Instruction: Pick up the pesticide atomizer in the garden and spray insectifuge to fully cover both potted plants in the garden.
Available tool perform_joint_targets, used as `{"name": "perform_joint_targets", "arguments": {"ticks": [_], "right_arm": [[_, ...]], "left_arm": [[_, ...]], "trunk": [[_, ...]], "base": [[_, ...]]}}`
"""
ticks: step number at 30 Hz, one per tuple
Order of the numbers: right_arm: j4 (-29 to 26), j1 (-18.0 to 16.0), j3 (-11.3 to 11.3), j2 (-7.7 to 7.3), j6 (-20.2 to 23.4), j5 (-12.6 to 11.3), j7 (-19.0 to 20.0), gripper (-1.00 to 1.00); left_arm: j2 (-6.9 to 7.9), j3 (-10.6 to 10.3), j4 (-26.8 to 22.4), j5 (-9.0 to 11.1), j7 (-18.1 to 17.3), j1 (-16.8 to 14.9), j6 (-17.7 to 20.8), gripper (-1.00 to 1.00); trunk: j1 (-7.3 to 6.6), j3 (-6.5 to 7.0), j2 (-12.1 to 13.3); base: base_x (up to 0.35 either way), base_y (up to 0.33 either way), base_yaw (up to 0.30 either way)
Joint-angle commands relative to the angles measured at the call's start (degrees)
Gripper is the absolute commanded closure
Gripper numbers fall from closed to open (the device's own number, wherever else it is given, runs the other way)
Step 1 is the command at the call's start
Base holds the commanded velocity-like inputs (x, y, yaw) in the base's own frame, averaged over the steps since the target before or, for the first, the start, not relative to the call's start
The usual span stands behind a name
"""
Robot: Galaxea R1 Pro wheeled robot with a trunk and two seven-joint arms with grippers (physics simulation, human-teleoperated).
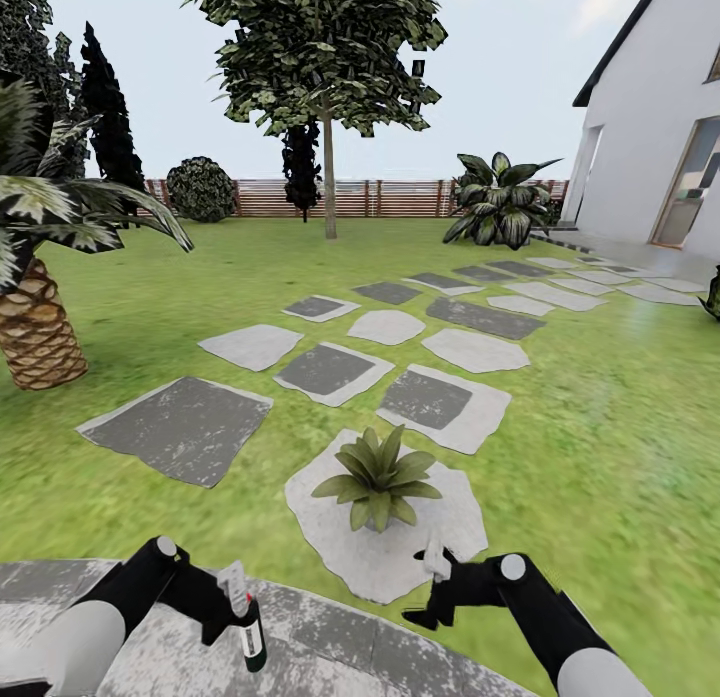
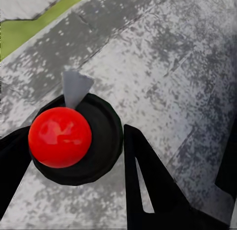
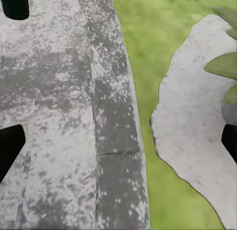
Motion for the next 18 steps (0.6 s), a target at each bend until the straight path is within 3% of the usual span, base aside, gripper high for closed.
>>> {"name": "perform_joint_targets", "arguments": {"ticks": [1,3,6,12,18], "right_arm": [[-0.08,-0.04,0.85,0.13,-0.55,0.58,0.06,-1.00],[-0.12,-0.07,3.54,0.93,-0.50,0.58,0.10,-1.00],[-0.15,-0.09,5.03,2.37,-0.44,0.59,0.12,-1.00],[-0.21,-0.09,5.69,4.37,-0.49,0.47,0.10,-1.00],[-0.97,-0.13,5.74,5.71,0.38,0.32,0.02,-1.00]], "left_arm": [[-0.13,0.48,-0.22,-0.74,-0.32,-0.03,0.09,1.00],[-0.42,0.49,-0.62,-1.47,-0.36,-0.06,0.12,1.00],[-1.24,0.40,-0.81,-2.01,-0.38,-0.07,0.09,1.00],[-1.85,-0.62,-0.90,-4.34,-0.39,0.02,-0.13,1.00],[-1.73,-1.15,-0.91,-4.77,-0.47,0.32,-0.75,1.00]], "trunk": [[-0.01,-0.06,-0.02],[-0.01,-0.06,-0.02],[-0.01,-0.06,-0.02],[-0.01,-0.06,-0.02],[-0.01,-0.06,-0.02]], "base": [[0.000,0.000,0.000],[0.000,0.000,0.000],[0.000,0.000,0.000],[0.000,0.000,0.000],[0.000,0.000,0.000]]}}
